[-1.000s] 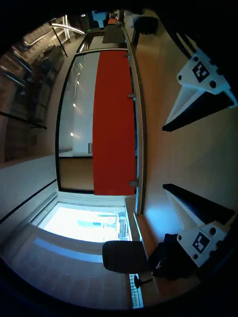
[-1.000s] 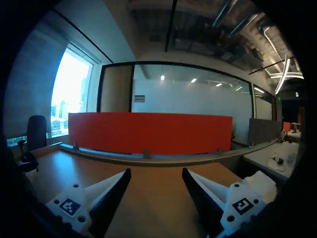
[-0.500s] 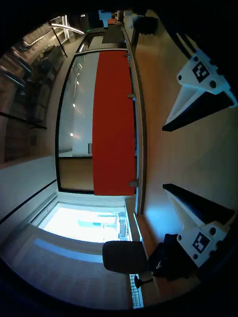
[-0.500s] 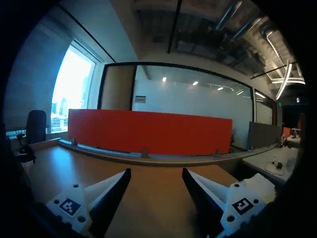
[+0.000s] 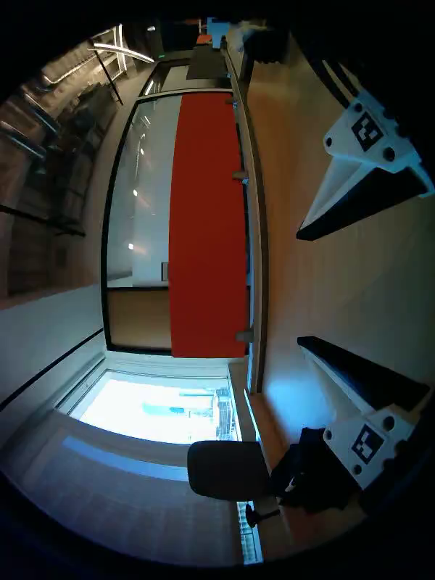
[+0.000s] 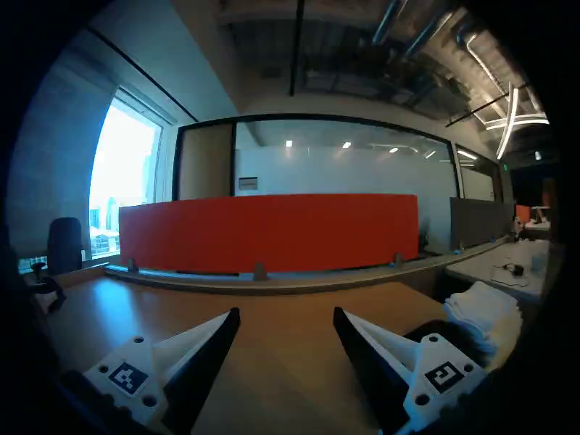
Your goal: Fold towel
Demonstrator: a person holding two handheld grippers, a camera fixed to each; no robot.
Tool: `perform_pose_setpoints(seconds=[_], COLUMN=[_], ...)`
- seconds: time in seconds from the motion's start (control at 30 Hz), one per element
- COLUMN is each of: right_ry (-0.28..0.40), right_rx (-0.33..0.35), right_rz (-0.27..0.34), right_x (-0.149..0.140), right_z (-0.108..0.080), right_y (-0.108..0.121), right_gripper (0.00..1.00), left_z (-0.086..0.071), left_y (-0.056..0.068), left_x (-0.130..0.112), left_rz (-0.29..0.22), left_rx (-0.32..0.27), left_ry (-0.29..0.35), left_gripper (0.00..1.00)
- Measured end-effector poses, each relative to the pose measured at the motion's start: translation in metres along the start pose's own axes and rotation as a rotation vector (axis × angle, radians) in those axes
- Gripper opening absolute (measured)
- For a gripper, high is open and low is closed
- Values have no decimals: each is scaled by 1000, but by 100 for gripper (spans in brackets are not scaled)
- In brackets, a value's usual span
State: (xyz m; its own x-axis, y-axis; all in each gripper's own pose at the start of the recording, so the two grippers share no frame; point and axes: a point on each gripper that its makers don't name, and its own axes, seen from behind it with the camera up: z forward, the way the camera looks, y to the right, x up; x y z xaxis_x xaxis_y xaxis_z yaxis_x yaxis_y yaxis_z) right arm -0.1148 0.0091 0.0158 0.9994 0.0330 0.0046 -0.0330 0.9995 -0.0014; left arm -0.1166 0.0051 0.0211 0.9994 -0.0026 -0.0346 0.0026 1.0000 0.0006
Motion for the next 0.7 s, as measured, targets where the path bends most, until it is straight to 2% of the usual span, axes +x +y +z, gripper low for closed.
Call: perform_pose_setpoints(seconds=[0.4, 0.5, 0.7], right_ry=[22, 7, 1], right_rx=[-7, 20, 24], right_rz=[-68, -69, -38], right_x=[-21, -29, -38], right_z=[4, 3, 0], right_y=[-5, -13, -15], right_gripper=[100, 100, 100], left_z=[0, 0, 0], left_y=[0, 0, 0], left_x=[0, 0, 0], left_rz=[0, 0, 0], left_rx=[0, 0, 0], left_ry=[0, 0, 0], left_gripper=[98, 98, 98])
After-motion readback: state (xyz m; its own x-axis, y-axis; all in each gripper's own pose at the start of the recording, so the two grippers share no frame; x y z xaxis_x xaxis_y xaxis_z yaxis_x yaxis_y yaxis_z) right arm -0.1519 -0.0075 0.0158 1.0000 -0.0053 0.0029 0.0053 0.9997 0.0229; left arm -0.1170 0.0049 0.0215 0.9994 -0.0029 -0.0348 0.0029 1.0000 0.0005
